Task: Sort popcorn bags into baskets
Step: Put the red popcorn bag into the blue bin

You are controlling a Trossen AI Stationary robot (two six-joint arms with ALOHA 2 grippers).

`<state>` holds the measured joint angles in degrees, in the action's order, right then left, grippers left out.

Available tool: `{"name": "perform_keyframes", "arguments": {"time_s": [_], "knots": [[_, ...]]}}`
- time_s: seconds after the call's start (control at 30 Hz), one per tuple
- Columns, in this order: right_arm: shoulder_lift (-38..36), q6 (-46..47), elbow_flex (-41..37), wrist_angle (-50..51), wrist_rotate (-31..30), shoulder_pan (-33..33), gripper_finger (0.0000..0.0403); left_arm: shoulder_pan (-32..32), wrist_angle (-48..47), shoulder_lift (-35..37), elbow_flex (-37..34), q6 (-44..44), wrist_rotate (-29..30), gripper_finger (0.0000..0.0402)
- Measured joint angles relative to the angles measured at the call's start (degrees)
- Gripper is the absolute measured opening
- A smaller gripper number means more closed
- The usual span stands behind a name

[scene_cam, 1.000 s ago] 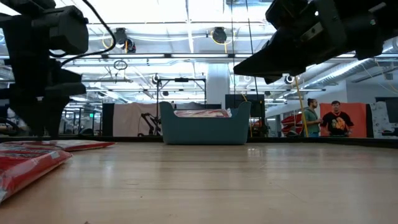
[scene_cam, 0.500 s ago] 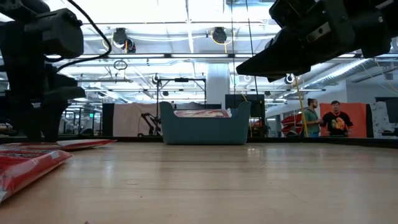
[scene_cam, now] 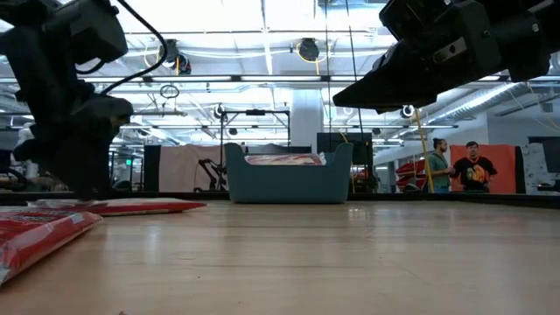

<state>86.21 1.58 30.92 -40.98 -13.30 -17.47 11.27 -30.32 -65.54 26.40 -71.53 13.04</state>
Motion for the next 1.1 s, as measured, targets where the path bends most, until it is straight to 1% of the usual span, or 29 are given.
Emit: {"name": "perform_keyframes", "arguments": {"time_s": [0.13, 0.23, 0.3, 0.4, 0.47, 0.53, 0.6, 0.73, 0.8, 0.93, 1.0, 1.1], "knots": [[0.00, -0.10, 0.04, 0.08, -0.02, 0.00, 0.0000, 0.67, -1.35, 0.02, 1.70, 0.83, -1.62, 0.0179], [0.00, 0.05, 0.07, 0.58, 0.00, 0.00, 0.0000, 0.85, -4.64, 0.02, 3.41, 6.55, -2.35, 0.0180], [0.00, 0.05, 0.07, 0.98, 0.02, 0.00, 0.0000, 0.85, -9.04, 0.02, 5.09, 9.08, -2.49, 0.0182], [0.00, 0.04, 0.07, 1.13, 0.01, 0.00, 0.0000, 0.81, -15.06, 0.04, 6.66, 11.46, -2.68, 0.0196], [0.00, -0.16, 0.07, 1.19, 0.02, 0.00, 0.0000, 0.75, -16.61, 0.07, 6.53, 11.49, -4.57, 0.0214], [0.00, -0.18, 0.07, 1.18, 0.03, 0.00, 0.0000, 0.76, -16.27, 0.04, 5.89, 11.63, -8.10, 0.0238], [0.00, -0.17, 0.07, 1.19, 0.01, 0.00, 0.0000, 0.80, -16.16, -0.13, 5.59, 11.68, -10.08, 0.0264], [0.00, -0.19, 0.07, 1.19, 0.00, 0.00, 0.0000, 0.76, -16.16, -0.11, 5.56, 11.99, -10.25, 0.0311], [0.00, -0.04, 0.07, 1.17, 0.00, 0.00, 0.0000, 0.76, -16.08, -0.11, 5.54, 13.35, -10.10, 0.0327], [0.00, 0.31, 0.07, 1.19, 0.00, -0.13, 0.0000, 0.49, -13.27, -0.09, 3.52, 16.23, -10.64, 0.0335], [0.00, 0.47, 0.07, 1.23, 0.03, -0.22, 0.0000, 0.18, -10.13, -0.09, 1.15, 16.95, -12.34, 0.0328], [0.00, 0.53, 0.07, 1.29, 0.06, -0.26, 0.0000, -0.51, -6.19, 0.18, -2.23, 17.94, -12.50, 0.0308]]}}
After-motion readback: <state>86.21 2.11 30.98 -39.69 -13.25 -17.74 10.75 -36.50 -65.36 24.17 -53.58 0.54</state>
